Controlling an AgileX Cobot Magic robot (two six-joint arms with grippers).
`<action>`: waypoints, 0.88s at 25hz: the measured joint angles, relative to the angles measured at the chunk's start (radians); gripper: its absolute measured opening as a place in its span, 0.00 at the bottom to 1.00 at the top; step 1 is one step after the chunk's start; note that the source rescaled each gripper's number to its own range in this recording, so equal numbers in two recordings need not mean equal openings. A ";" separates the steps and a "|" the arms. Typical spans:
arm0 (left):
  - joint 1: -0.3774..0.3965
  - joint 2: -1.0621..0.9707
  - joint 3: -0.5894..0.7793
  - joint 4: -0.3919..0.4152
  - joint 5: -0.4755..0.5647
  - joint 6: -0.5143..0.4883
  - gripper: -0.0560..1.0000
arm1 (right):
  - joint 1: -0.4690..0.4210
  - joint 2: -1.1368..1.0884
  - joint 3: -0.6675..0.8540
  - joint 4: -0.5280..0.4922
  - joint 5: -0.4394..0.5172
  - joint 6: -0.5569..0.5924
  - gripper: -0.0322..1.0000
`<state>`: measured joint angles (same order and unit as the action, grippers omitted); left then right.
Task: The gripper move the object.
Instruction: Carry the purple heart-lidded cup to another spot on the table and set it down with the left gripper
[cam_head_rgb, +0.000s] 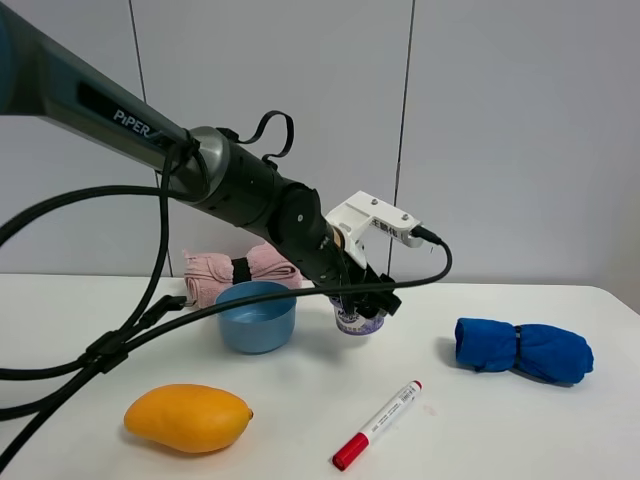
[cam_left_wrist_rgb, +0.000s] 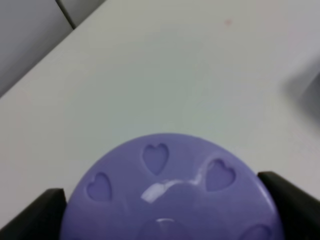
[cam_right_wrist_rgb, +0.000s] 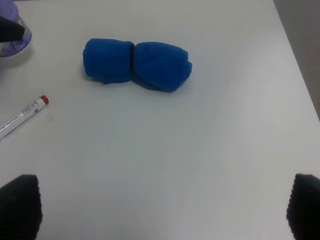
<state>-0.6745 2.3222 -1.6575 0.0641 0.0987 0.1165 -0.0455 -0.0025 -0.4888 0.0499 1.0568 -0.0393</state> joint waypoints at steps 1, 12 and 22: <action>0.000 0.008 0.000 0.009 0.000 0.000 0.05 | 0.000 0.000 0.000 0.000 0.000 0.000 1.00; 0.000 0.047 -0.001 0.107 -0.015 0.000 0.05 | 0.000 0.000 0.000 0.000 0.000 0.000 1.00; 0.000 0.051 -0.002 0.143 -0.027 0.000 0.05 | 0.000 0.000 0.000 0.000 0.000 0.000 1.00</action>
<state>-0.6745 2.3733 -1.6594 0.2067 0.0718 0.1165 -0.0455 -0.0025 -0.4888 0.0499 1.0568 -0.0393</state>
